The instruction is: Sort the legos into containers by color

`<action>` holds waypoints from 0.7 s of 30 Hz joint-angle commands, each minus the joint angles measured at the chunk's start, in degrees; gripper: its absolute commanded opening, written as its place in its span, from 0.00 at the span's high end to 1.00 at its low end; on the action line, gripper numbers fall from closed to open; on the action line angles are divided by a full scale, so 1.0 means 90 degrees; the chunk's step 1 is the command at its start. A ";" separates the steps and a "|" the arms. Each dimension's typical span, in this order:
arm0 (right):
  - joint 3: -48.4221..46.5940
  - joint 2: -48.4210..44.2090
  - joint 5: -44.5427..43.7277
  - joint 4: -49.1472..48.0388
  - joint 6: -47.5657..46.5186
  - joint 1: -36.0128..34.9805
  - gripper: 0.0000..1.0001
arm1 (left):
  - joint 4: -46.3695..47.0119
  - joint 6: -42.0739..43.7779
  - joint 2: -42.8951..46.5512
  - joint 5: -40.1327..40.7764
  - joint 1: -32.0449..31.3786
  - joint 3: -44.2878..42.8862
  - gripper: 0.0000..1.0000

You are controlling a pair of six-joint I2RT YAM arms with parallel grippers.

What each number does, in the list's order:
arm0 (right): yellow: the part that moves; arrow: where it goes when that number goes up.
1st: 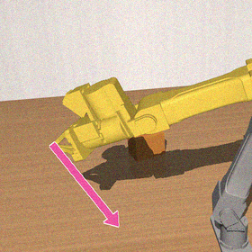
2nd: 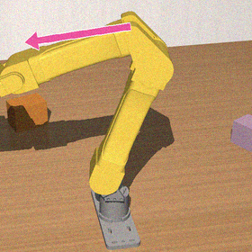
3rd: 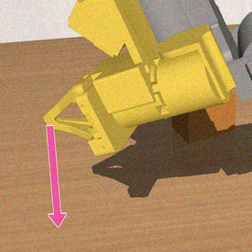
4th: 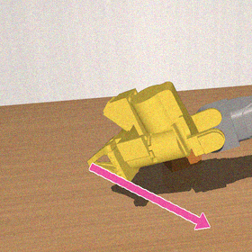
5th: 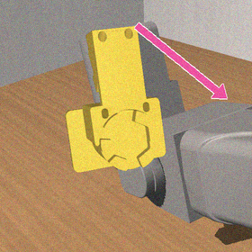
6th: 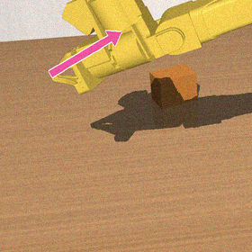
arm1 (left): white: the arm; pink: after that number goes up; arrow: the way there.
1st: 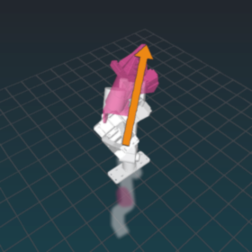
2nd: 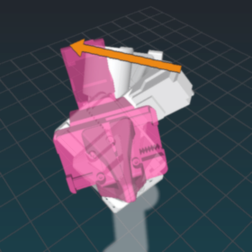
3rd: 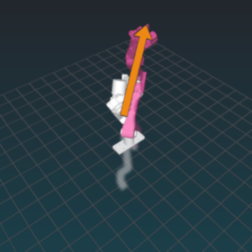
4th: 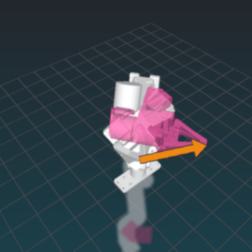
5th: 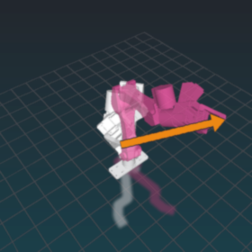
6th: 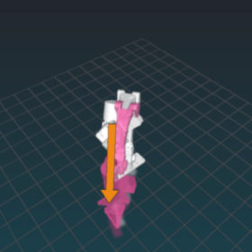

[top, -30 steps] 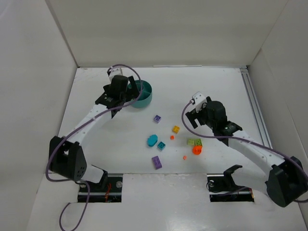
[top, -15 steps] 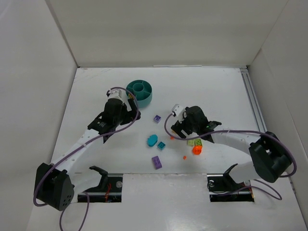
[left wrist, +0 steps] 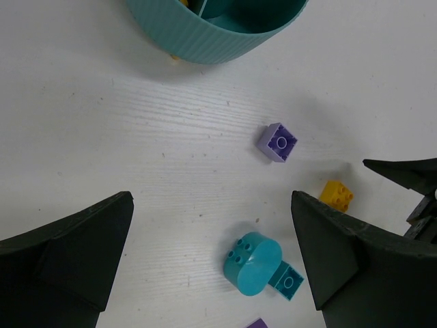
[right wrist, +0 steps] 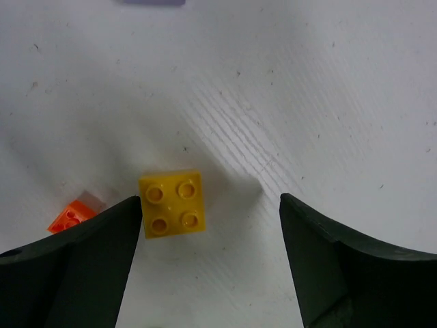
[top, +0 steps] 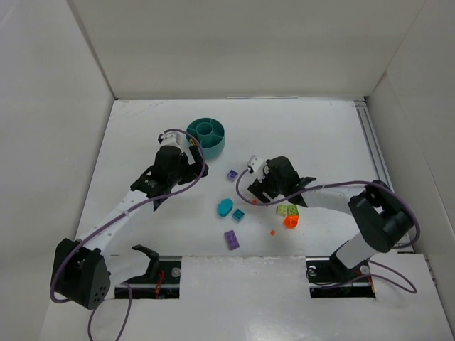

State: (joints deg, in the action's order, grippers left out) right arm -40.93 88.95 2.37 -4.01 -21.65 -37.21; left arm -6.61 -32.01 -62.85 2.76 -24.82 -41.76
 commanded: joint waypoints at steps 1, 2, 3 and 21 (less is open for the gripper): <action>-0.0218 0.0194 0.0049 -0.0374 -0.0065 -0.0035 0.14 | 0.0207 0.0021 0.0040 -0.0014 -0.0035 0.0021 0.00; -0.0218 0.0272 0.0049 -0.0375 -0.0065 -0.0035 0.15 | 0.0207 0.0021 0.0098 -0.0014 -0.0035 0.0021 0.00; -0.0218 0.0273 0.0049 -0.0433 -0.0065 -0.0035 0.17 | 0.0207 0.0021 0.0099 -0.0014 -0.0035 0.0021 0.00; 0.0182 0.0039 0.0528 -0.0560 0.0062 0.0033 0.61 | 0.0265 0.0080 0.0157 -0.0463 -0.0035 -0.0038 0.00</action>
State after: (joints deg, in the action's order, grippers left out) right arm -40.21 90.43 5.23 -7.51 -21.26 -37.12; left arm -6.50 -31.94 -62.85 0.62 -24.82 -41.76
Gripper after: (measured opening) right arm 0.416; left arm 0.997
